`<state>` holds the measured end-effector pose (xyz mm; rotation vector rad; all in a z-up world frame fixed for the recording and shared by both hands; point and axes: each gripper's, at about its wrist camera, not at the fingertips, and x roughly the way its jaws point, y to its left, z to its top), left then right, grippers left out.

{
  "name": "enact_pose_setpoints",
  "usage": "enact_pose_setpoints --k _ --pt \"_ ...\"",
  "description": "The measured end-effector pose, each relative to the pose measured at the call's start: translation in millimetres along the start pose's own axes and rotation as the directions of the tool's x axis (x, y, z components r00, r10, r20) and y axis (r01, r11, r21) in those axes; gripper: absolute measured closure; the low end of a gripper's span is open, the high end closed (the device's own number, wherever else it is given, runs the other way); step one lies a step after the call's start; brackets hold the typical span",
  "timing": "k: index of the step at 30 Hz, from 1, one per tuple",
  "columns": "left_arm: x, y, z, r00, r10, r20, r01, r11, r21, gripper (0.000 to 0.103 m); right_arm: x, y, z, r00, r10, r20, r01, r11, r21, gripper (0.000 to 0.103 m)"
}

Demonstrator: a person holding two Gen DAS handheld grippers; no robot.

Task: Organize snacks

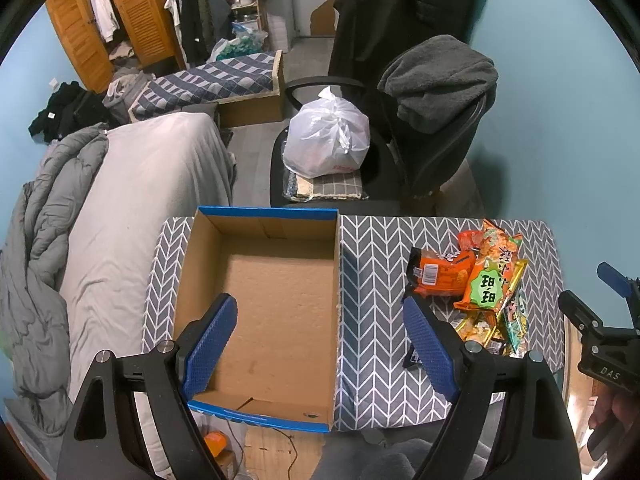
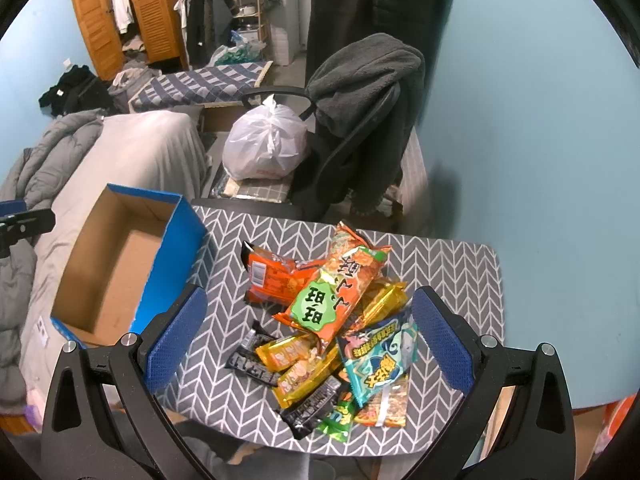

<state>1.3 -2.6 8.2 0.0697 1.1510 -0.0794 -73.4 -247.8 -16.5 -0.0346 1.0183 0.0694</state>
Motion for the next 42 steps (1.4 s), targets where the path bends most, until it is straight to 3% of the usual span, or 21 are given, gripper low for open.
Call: enact_pose_setpoints --k 42 --pt "2.2 -5.9 -1.7 1.000 -0.012 -0.010 0.012 1.000 -0.006 0.017 2.4 -2.5 -5.4 1.000 0.010 -0.001 -0.010 1.000 0.003 0.002"
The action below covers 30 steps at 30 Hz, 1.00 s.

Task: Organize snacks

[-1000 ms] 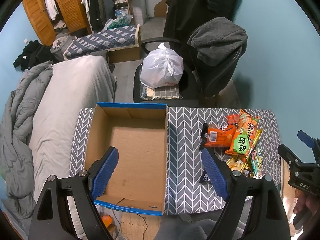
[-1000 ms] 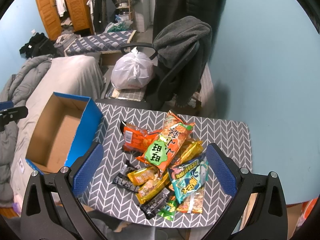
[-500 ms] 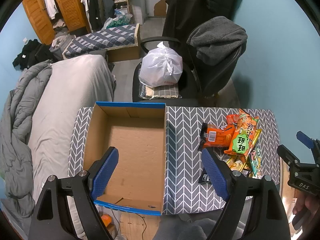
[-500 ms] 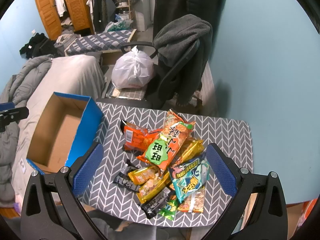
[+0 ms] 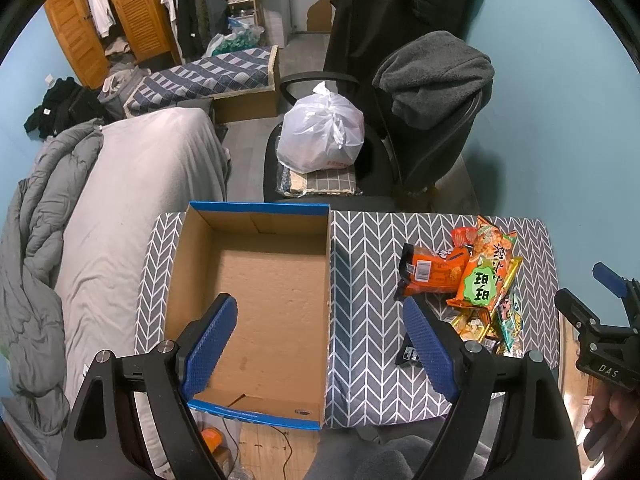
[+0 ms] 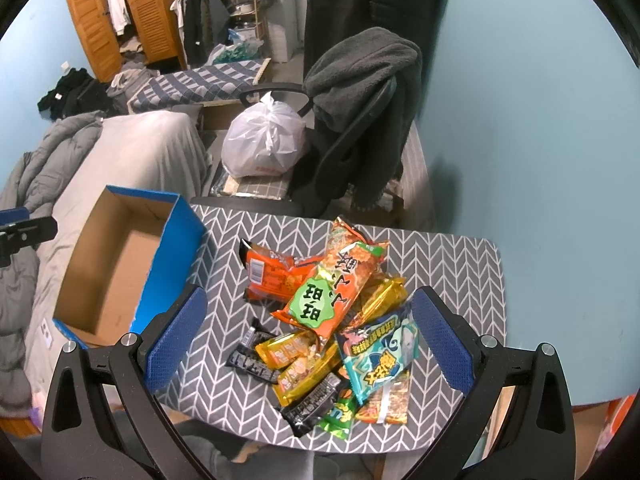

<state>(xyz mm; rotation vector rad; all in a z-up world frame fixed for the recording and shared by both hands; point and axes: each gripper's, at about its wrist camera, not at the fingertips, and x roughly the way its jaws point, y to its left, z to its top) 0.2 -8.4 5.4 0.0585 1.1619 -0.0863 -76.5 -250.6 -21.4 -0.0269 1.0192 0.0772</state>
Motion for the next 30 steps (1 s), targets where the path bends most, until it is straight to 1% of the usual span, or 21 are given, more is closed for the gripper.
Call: enact_pose_setpoints --k 15,22,30 --pt "1 -3 -3 1.000 -0.002 0.000 0.002 1.000 0.001 0.017 -2 -1 -7 1.000 0.001 -0.008 -0.001 1.000 0.008 0.002" --pt "-1 -9 -8 1.000 -0.012 0.001 0.012 1.000 0.008 0.017 -4 -2 -10 1.000 0.002 -0.016 -0.002 1.000 0.016 0.002" --pt "0 -9 -5 0.999 -0.034 0.000 0.034 0.999 0.020 0.017 -3 -7 -12 1.000 -0.006 -0.030 0.006 1.000 0.024 0.002"
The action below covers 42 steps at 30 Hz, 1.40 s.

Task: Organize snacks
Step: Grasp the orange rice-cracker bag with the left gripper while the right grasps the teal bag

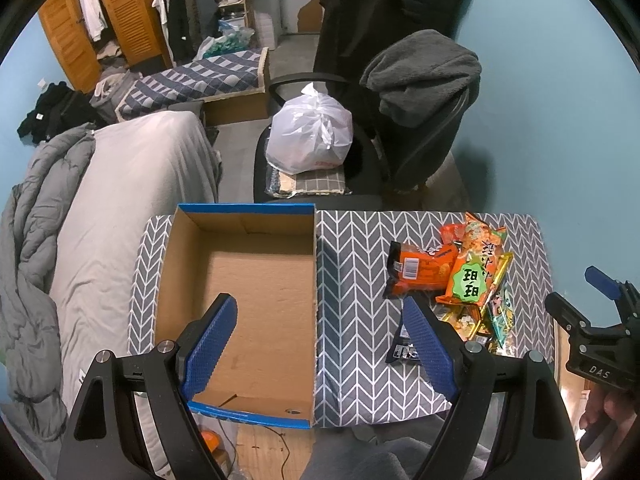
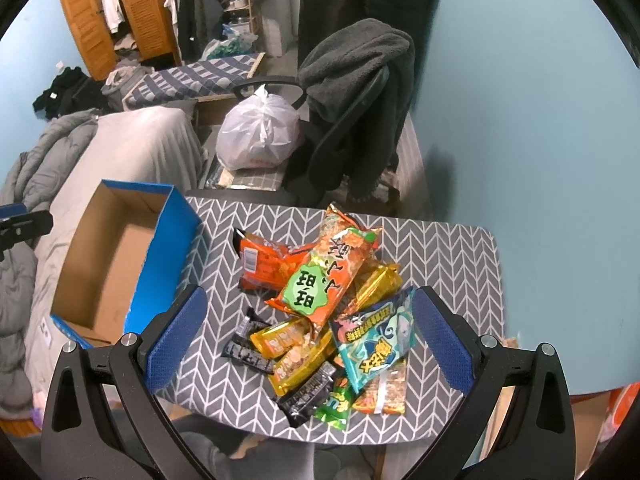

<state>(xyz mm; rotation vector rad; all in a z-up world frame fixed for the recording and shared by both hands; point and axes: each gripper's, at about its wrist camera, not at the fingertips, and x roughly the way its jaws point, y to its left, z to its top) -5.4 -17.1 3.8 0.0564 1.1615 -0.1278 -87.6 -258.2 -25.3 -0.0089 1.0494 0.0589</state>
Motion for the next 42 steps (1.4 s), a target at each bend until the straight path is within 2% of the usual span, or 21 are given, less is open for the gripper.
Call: enact_pose_setpoints --k 7,17,23,32,38,42 --pt "8 -19 4 1.000 -0.022 -0.006 0.023 0.998 0.060 0.017 4 -21 -2 1.000 -0.018 -0.019 0.019 0.999 0.051 0.002" --pt "28 -68 13 0.998 -0.062 -0.027 0.066 0.980 0.186 0.017 11 -88 -16 0.996 -0.073 -0.059 0.083 0.980 0.183 0.002" --pt "47 -93 18 0.994 -0.086 -0.064 0.098 0.968 0.232 0.017 24 -119 -30 0.993 -0.071 -0.094 0.093 0.963 0.254 0.002" --pt "86 -125 15 0.986 -0.090 -0.138 0.124 0.958 0.258 0.017 73 -143 -47 0.984 -0.002 -0.177 0.065 0.934 0.352 0.002" --pt "108 -144 13 0.984 -0.074 -0.161 0.118 0.951 0.284 0.017 115 -151 -55 0.973 0.063 -0.224 0.051 0.881 0.470 0.002" --pt "121 -152 13 0.980 -0.080 -0.183 0.130 0.952 0.278 0.017 138 -149 -61 0.963 0.073 -0.258 0.071 0.858 0.509 0.002"
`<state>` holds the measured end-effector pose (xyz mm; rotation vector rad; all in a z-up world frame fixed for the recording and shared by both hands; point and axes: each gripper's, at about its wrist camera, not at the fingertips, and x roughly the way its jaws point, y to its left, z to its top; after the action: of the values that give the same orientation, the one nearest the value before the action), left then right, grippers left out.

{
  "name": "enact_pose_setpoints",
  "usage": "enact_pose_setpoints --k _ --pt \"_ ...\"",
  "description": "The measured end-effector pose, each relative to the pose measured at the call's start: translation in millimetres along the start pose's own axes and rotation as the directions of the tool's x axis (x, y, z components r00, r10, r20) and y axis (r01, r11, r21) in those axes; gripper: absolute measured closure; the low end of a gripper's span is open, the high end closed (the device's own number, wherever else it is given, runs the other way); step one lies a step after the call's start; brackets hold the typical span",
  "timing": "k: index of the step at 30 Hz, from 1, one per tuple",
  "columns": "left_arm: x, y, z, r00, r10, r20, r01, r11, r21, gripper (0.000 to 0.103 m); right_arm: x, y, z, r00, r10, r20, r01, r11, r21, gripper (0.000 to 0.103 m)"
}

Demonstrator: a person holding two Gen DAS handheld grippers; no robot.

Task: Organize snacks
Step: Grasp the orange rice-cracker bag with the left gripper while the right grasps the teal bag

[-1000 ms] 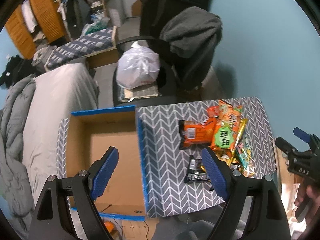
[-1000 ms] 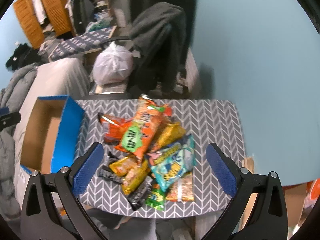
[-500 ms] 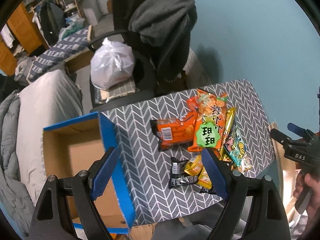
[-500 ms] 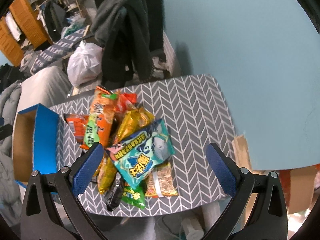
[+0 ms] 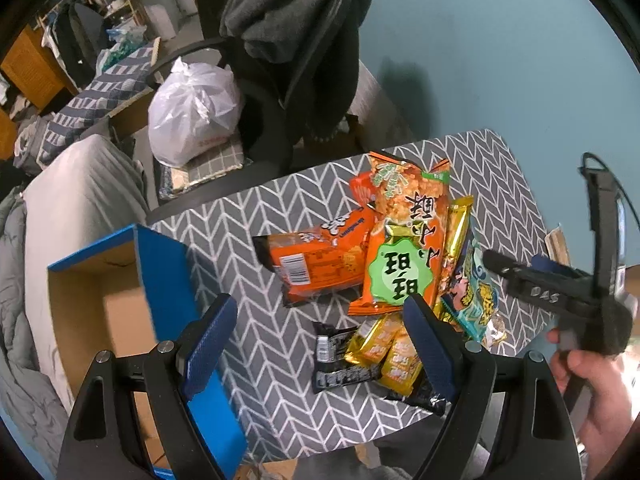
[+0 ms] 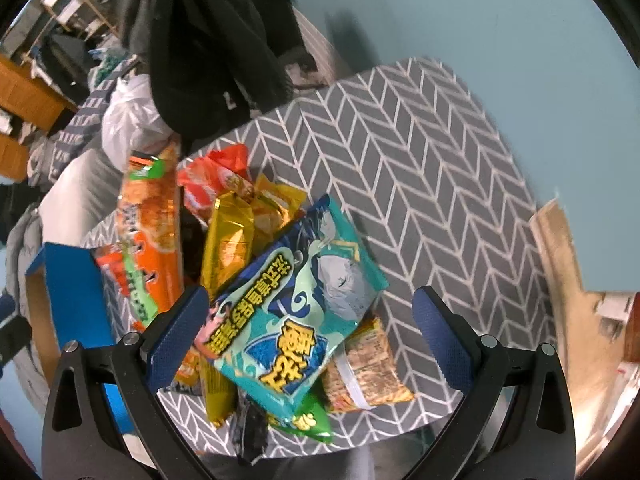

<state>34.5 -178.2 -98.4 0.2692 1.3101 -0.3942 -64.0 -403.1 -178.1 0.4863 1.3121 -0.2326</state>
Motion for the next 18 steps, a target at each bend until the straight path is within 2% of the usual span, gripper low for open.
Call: enact_pose_setpoints --k 3,9,16,18 --pt "9 -3 5 1.000 -0.012 -0.008 0.012 1.000 -0.007 0.017 11 -1 0 1.000 -0.017 -0.021 0.018 1.000 0.018 0.002" --pt "25 -12 12 1.000 -0.019 -0.017 0.019 1.000 0.006 0.017 24 -4 -3 0.998 0.003 -0.062 0.002 0.998 0.068 0.002" --pt "41 -19 19 0.999 -0.008 -0.047 0.010 0.999 0.037 0.017 37 -5 -11 0.994 -0.032 -0.101 0.035 0.999 0.026 0.002" --pt "42 -22 20 0.999 -0.015 -0.050 0.017 0.999 0.040 0.017 39 -8 -13 0.992 -0.065 -0.105 0.065 0.998 0.003 0.002"
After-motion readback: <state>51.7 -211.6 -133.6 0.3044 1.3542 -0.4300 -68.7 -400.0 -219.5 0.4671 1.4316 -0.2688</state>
